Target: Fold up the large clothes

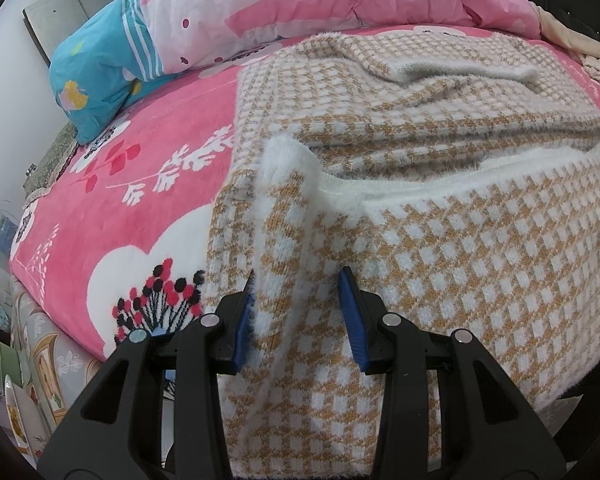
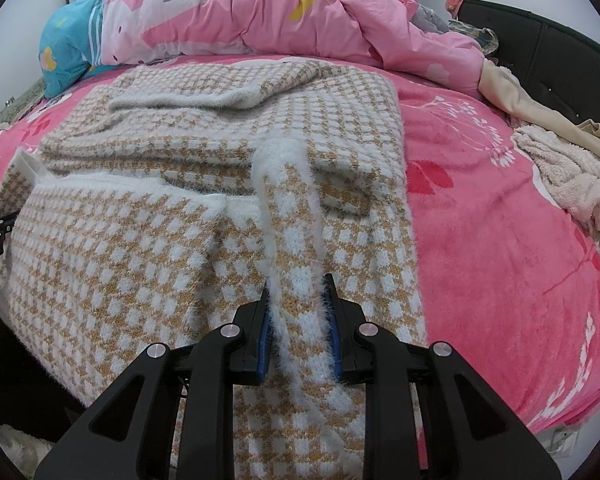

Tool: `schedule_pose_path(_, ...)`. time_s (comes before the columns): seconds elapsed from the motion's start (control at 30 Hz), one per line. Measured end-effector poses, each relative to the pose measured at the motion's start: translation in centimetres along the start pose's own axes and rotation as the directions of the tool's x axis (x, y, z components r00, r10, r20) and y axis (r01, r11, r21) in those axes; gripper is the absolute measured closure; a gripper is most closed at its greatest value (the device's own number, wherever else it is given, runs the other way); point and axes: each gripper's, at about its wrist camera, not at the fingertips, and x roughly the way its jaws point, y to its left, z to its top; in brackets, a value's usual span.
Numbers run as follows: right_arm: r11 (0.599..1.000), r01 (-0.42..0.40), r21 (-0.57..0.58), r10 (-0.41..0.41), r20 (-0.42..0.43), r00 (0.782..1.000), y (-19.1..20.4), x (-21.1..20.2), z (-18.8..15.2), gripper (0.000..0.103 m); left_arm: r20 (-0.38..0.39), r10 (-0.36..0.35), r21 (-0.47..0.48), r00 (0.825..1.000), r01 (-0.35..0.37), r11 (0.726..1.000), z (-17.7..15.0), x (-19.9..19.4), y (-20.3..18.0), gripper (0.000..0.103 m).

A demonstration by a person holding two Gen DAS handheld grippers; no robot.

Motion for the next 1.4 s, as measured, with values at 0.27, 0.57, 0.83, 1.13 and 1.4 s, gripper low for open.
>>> schedule_pose_path(0.27, 1.000, 0.000, 0.001, 0.000, 0.000, 1.000, 0.04, 0.01, -0.01, 0.081, 0.001, 0.001, 0.002, 1.000, -0.001, 1.000, 0.01, 0.17, 0.06, 0.066)
schedule_pose_path(0.57, 1.000, -0.002, 0.000, 0.002, 0.001, 1.000, -0.03, 0.04, -0.01, 0.081, 0.000, 0.000, 0.001, 1.000, 0.000, 1.000, 0.08, 0.12, -0.06, 0.066)
schedule_pose_path(0.83, 1.000, -0.001, 0.001, 0.001, 0.002, 1.000, 0.03, 0.00, -0.02, 0.081, 0.000, 0.002, 0.002, 1.000, -0.002, 1.000, 0.15, 0.06, -0.17, 0.066)
schedule_pose_path(1.13, 1.000, -0.001, 0.000, 0.001, 0.002, 1.000, 0.00, 0.02, -0.05, 0.081, 0.000, 0.002, 0.003, 1.000, -0.002, 1.000, 0.23, 0.00, -0.28, 0.067)
schedule_pose_path(1.4, 1.000, -0.001, 0.000, 0.001, 0.003, 1.000, 0.01, 0.03, -0.04, 0.081, 0.000, 0.003, 0.004, 1.000, -0.003, 1.000, 0.29, -0.04, -0.36, 0.067)
